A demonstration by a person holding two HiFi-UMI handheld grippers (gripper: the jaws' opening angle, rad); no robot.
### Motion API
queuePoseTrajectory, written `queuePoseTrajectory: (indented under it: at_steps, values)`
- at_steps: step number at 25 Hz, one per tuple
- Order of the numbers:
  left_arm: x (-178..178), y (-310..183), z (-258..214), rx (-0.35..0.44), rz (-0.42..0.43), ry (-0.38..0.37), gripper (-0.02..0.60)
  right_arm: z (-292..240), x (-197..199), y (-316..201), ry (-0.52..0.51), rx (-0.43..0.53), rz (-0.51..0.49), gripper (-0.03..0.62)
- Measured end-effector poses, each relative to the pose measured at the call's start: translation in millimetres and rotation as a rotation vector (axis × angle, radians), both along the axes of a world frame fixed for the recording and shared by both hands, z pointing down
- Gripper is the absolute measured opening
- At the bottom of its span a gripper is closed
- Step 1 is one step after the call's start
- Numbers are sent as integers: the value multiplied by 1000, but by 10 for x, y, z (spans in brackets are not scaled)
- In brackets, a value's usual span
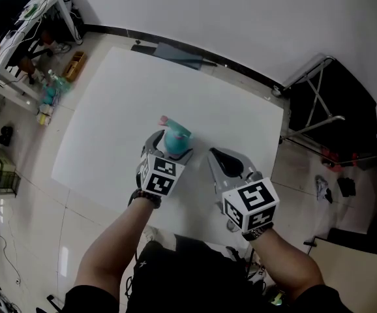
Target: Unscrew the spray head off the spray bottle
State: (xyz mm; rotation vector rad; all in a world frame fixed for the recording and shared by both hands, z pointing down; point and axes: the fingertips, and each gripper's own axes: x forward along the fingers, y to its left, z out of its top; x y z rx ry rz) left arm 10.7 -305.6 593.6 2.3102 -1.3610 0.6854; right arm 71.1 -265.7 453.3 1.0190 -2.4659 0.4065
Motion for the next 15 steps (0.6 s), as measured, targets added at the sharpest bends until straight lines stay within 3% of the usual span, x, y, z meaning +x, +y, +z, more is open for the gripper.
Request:
queuePoseTrajectory:
  at_steps: [15]
  values:
    - [-53,-50,168,-22,-17,-50,428,70,11,-40,-11,-12,-21,-9]
